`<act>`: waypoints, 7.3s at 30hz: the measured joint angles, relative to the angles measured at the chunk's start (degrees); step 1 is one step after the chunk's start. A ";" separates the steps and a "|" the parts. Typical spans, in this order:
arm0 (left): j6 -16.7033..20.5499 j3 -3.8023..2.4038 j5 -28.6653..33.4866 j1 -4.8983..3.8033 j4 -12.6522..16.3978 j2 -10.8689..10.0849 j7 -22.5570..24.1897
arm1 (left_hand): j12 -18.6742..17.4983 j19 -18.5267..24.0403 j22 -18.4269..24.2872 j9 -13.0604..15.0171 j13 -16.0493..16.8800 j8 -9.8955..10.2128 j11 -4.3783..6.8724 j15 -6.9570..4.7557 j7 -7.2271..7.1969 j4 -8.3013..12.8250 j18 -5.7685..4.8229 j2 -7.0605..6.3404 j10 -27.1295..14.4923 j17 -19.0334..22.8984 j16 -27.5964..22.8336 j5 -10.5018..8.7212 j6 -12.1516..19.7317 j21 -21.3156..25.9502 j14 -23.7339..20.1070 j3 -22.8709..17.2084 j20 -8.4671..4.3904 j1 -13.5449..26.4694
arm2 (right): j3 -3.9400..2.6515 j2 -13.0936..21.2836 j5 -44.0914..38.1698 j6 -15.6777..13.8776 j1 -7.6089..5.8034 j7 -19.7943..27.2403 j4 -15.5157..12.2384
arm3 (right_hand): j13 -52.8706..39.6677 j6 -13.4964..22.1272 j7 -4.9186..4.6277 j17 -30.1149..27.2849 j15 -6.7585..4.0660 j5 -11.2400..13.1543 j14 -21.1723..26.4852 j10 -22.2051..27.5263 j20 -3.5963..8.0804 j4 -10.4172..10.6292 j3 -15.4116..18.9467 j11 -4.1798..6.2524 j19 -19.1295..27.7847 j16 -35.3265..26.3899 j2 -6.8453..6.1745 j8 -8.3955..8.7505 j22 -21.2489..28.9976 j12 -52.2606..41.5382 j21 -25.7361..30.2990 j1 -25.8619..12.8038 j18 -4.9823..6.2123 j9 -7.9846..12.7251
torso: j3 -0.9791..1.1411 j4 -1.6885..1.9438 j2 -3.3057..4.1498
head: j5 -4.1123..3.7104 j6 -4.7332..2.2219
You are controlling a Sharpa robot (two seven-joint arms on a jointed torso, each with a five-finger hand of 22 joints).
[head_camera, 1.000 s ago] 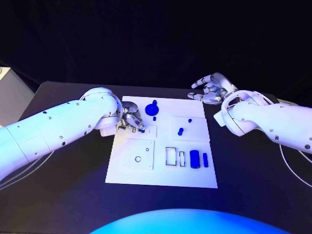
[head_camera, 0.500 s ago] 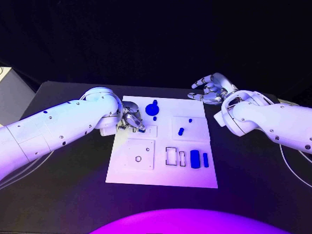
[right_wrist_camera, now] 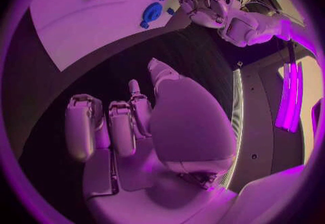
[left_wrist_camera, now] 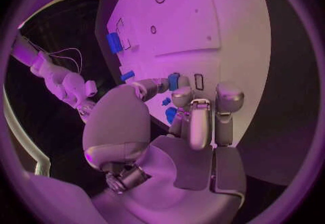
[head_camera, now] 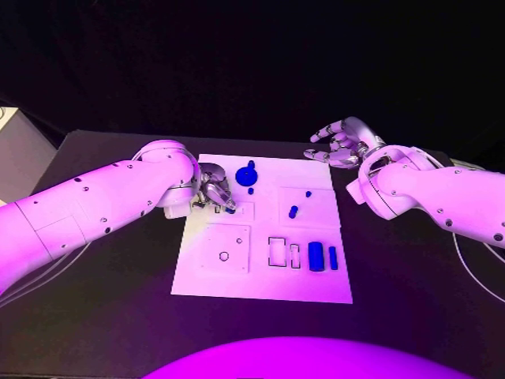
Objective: Assemble the parts on the task board
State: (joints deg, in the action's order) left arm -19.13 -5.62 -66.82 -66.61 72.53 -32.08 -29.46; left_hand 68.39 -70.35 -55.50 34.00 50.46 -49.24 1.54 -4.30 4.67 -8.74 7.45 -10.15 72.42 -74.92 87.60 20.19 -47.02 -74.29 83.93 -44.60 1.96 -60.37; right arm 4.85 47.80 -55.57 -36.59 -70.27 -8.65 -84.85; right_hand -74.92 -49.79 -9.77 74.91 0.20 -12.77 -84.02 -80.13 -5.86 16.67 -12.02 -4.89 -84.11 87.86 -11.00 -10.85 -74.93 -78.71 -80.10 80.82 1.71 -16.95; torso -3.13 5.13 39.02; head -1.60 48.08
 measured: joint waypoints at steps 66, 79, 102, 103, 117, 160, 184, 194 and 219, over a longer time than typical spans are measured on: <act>0.47 1.84 -0.50 -0.34 -1.49 1.27 -0.04 | 1.34 -2.23 -2.42 13.24 2.03 -0.77 1.82 -1.33 -4.48 -1.83 0.02 -0.12 2.21 0.00 0.44 -1.56 -5.09 -1.14 -0.09 10.59 -1.43 6.40 | 0.00 -0.08 0.46 0.04 0.22 0.08 0.16 | 0.00 0.00 0.00 0.00 0.00 0.00 0.00 0.43 0.00 0.00 0.00 0.00 0.00 -0.32 -0.22 0.00 -0.01 0.24 0.84 -0.24 0.00 0.01 | -0.07 0.04 -0.09 | -0.44 0.73; 0.58 1.72 -0.50 -0.13 -0.73 0.46 0.28 | 1.33 -2.57 -2.57 13.64 2.26 0.01 1.83 -1.32 -4.18 -5.00 -0.88 -1.09 2.22 0.01 0.44 -3.36 -5.45 -1.13 -0.09 16.36 -1.52 5.42 | 0.00 0.07 0.86 0.06 0.27 0.30 0.14 | 0.01 0.39 0.02 -0.01 0.00 -0.17 0.00 0.43 0.00 0.07 1.22 0.00 0.00 -0.55 -0.24 -0.21 0.00 0.23 1.07 -1.61 0.00 0.01 | -0.05 0.01 -0.08 | -0.58 0.69; 0.60 -1.05 -0.69 0.46 2.54 -1.80 0.12 | 1.01 -2.65 -2.17 13.98 1.90 1.01 1.83 -1.32 -4.17 -7.93 -0.87 -0.88 2.21 0.01 0.44 -7.73 -5.61 -0.64 -0.10 19.95 -1.43 4.70 | 0.00 0.33 1.16 0.07 0.56 0.58 0.12 | -0.03 0.78 0.05 -0.01 0.00 -0.54 0.00 0.43 0.00 0.09 7.87 0.00 0.00 -0.55 1.03 -1.11 0.02 0.23 1.28 -4.51 0.00 -0.16 | -0.03 0.02 -0.12 | -0.75 0.27; 0.55 -1.32 -0.73 0.47 2.69 -1.96 0.11 | 1.01 -2.65 -2.17 13.99 1.90 1.01 1.83 -1.32 -4.17 -7.93 -0.87 -0.88 2.21 0.01 0.44 -7.73 -5.61 -0.64 -0.09 19.95 -1.43 4.70 | 0.00 0.35 1.19 0.07 0.57 0.61 0.12 | -0.03 0.88 -0.05 -0.01 0.00 -0.54 0.00 0.43 0.00 0.08 8.81 0.01 0.00 -0.55 1.05 -1.36 0.02 0.23 1.28 -4.53 0.00 -0.16 | -0.02 0.02 -0.12 | -0.75 0.26; 0.11 -6.64 -1.03 0.45 3.38 -3.43 0.07 | -4.54 2.22 5.43 14.00 -5.90 3.41 -0.02 -0.48 -2.23 -7.86 -0.70 0.73 -4.39 0.01 -3.23 -7.73 -2.19 4.05 0.11 21.92 -0.29 1.63 | 0.00 0.58 1.52 0.09 0.58 0.92 0.25 | -0.01 0.96 -0.13 -0.01 0.00 -0.54 0.00 0.43 0.00 0.17 10.90 0.01 0.00 -0.55 1.44 -1.56 0.03 0.23 1.28 -5.37 0.00 -0.16 | -0.03 0.03 -0.09 | -0.98 -0.15; 4.75 -9.77 -1.89 -0.32 -14.53 3.14 1.15 | -9.81 4.20 8.96 9.55 -14.69 9.66 -2.57 1.46 0.64 -8.01 0.93 1.12 -10.14 -0.03 -4.88 -7.31 1.49 6.94 0.20 24.30 1.54 -2.08 | -0.01 0.59 1.96 0.12 0.50 1.13 -0.22 | -0.03 1.16 0.08 0.04 0.00 -1.11 0.00 0.42 0.00 0.17 10.90 0.01 0.00 -0.55 1.50 -1.55 0.01 0.22 1.50 -5.43 0.00 -0.20 | 0.22 0.00 1.67 | 0.96 -3.96; 3.54 -9.42 -2.04 -0.56 -17.59 5.50 1.45 | -9.82 4.21 9.50 9.44 -15.19 9.88 -2.57 1.45 0.72 -8.01 0.92 1.12 -10.15 -0.01 -4.88 -7.31 1.57 6.94 0.20 24.61 1.53 -2.08 | -0.01 0.39 1.96 0.12 0.41 1.15 -0.18 | -0.01 1.16 0.08 0.02 0.00 -1.11 0.00 0.43 0.00 0.00 11.06 0.01 0.00 -0.55 1.73 -1.55 0.02 0.22 1.49 -5.66 0.00 -0.19 | 0.21 0.00 1.80 | 0.93 -3.75; 2.68 -9.22 -1.31 -0.56 -17.86 5.55 1.52 | -9.82 4.21 9.51 9.38 -15.26 9.88 -2.57 1.65 0.72 -8.01 0.92 1.12 -10.15 -0.01 -4.88 -7.31 1.57 6.94 0.00 24.61 1.53 -2.08 | -0.01 0.15 1.96 0.13 0.40 1.16 0.02 | -0.01 1.16 0.08 0.02 0.00 -1.25 0.00 0.43 0.00 0.00 11.06 0.01 0.00 -0.55 1.73 -1.55 0.03 0.22 1.49 -5.65 0.00 -0.18 | 0.29 0.10 1.77 | 0.87 -3.38; 1.61 -9.09 0.08 -0.67 -18.55 5.95 1.49 | -9.60 4.21 9.19 8.74 -15.96 9.88 -2.26 1.65 0.72 -7.76 0.92 5.17 -10.70 0.00 -4.88 -7.32 1.57 6.94 0.01 22.60 1.53 -9.00 | -0.01 0.02 1.96 0.20 0.40 1.13 0.18 | 0.01 1.15 0.08 0.01 0.00 -1.34 0.00 0.43 0.00 0.16 11.22 0.01 0.00 -0.55 2.11 -1.78 -0.01 0.22 1.47 -5.26 0.00 -0.18 | 0.30 0.02 1.77 | 0.98 -2.99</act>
State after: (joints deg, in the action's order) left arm -17.52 -14.71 -66.74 -67.27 53.97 -26.13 -27.97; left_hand 58.78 -66.14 -46.31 42.74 34.50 -39.36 -0.73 -2.65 5.39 -16.51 8.37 -4.97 61.72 -74.92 82.71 12.87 -45.45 -67.35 83.94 -22.01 3.49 -69.37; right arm 4.84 47.82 -53.62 -36.39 -69.86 -7.52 -84.67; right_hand -74.91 -48.64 -9.70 74.92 0.20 -14.10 -84.02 -79.70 -5.86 16.84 -0.79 -4.88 -84.11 87.32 -8.89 -12.63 -74.94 -78.48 -78.63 75.56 1.71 -17.13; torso -2.82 5.15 40.79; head -0.63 45.09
